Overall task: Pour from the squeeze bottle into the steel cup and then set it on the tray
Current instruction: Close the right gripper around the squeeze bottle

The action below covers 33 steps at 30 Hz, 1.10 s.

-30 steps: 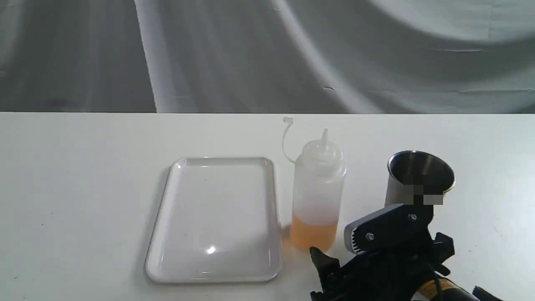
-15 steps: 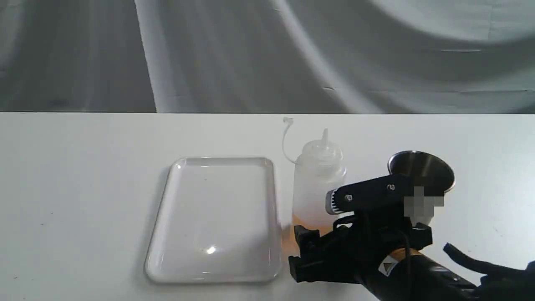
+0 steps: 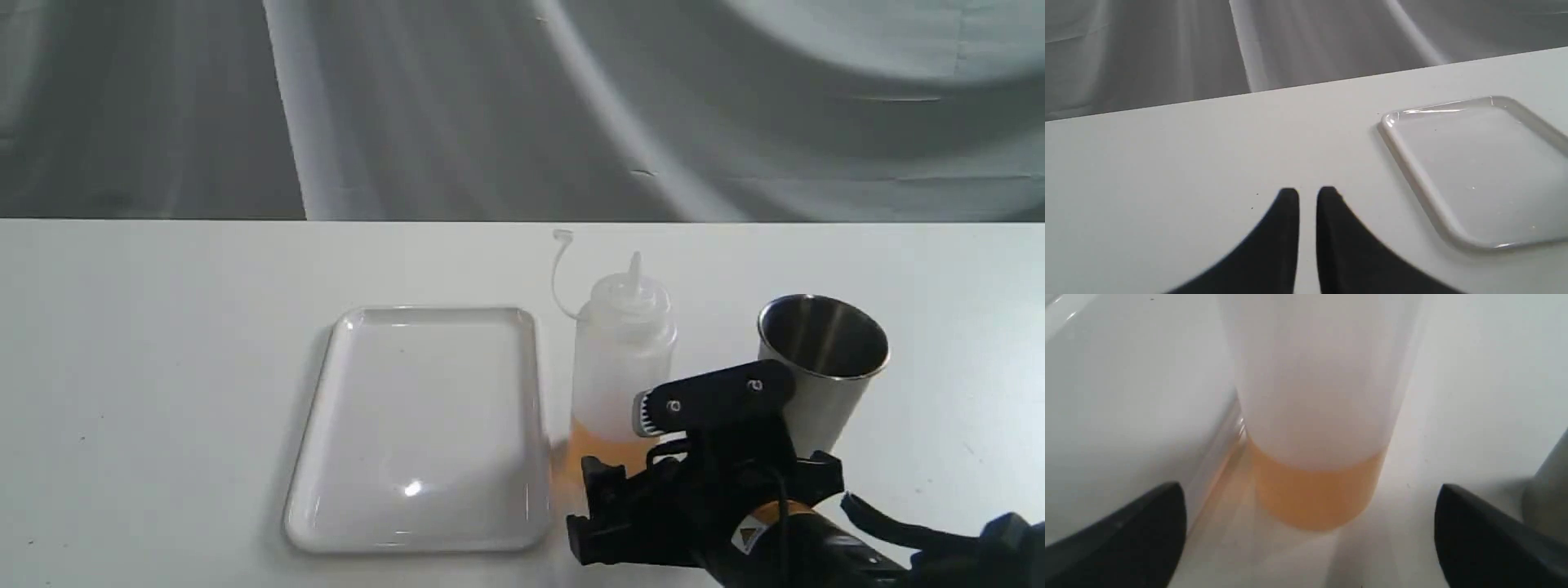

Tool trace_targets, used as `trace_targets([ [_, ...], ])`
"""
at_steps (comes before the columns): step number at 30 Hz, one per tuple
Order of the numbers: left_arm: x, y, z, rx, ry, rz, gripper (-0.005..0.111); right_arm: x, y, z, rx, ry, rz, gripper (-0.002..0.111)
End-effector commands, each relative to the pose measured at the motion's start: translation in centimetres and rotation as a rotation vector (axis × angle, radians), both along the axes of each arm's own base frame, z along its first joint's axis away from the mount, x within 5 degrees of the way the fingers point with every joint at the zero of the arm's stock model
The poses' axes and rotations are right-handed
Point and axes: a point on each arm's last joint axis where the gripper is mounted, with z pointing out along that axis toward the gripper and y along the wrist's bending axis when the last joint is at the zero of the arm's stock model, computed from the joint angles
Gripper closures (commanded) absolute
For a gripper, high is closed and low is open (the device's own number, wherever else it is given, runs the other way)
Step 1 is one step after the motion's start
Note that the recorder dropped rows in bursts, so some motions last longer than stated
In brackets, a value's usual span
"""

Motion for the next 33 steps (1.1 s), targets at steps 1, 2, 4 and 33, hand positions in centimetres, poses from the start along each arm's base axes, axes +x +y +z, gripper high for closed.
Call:
trace_targets([
  [1, 0.0, 0.0, -0.1, 0.001, -0.007, -0.003, 0.098, 0.5, 0.1, 0.3, 0.001, -0.025, -0.002, 0.027],
  [2, 0.0, 0.0, -0.1, 0.001, -0.007, -0.003, 0.098, 0.7, 0.1, 0.4, 0.006, -0.022, -0.005, 0.027],
  [4, 0.0, 0.0, -0.1, 0.001, -0.007, -0.003, 0.098, 1.1, 0.1, 0.7, 0.014, -0.027, -0.007, 0.027],
  [33, 0.0, 0.0, -0.1, 0.001, -0.007, -0.003, 0.098, 5.6, 1.0, 0.1, 0.025, 0.011, -0.033, 0.027],
])
